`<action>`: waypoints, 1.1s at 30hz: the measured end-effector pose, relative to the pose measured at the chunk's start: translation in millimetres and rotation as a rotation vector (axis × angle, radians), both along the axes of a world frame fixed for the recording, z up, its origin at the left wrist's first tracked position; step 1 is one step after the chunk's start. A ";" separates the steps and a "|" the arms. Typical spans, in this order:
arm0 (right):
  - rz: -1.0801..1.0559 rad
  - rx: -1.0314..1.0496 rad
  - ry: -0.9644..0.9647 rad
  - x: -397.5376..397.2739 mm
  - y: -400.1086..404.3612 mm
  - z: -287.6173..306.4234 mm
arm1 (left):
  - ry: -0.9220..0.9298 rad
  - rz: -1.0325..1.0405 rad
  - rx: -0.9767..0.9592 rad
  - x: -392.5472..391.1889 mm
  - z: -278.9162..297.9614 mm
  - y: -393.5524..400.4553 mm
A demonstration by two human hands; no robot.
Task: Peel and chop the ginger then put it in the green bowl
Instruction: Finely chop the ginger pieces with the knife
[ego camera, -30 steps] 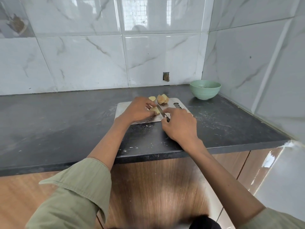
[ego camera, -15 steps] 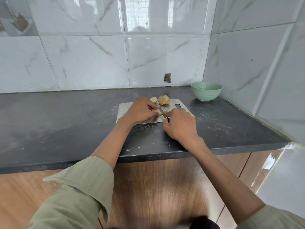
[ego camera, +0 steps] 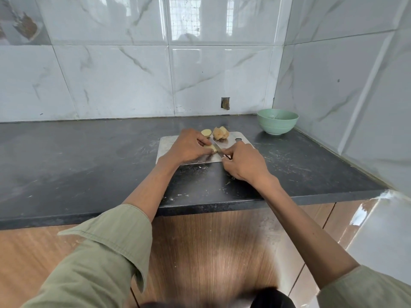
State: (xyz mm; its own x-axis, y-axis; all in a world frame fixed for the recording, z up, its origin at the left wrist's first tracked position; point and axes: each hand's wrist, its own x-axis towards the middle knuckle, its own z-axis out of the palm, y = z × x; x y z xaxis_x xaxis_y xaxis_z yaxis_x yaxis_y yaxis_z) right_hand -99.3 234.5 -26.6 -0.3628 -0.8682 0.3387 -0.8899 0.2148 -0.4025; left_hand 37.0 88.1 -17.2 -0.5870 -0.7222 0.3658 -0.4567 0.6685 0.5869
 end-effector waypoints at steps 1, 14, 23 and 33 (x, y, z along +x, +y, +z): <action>-0.010 -0.016 -0.006 1.4 -0.1 -0.4 | 0.001 -0.002 0.002 -0.2 0.1 0.7; -0.032 -0.102 0.041 6.6 -1.6 -9.4 | 0.029 -0.022 -0.016 2.4 0.0 4.9; -0.013 0.027 0.033 10.2 -19.5 5.9 | 0.053 -0.051 -0.005 4.4 3.8 12.6; -0.058 -0.085 0.026 8.9 -11.6 -11.6 | 0.039 -0.013 -0.001 3.2 0.5 5.0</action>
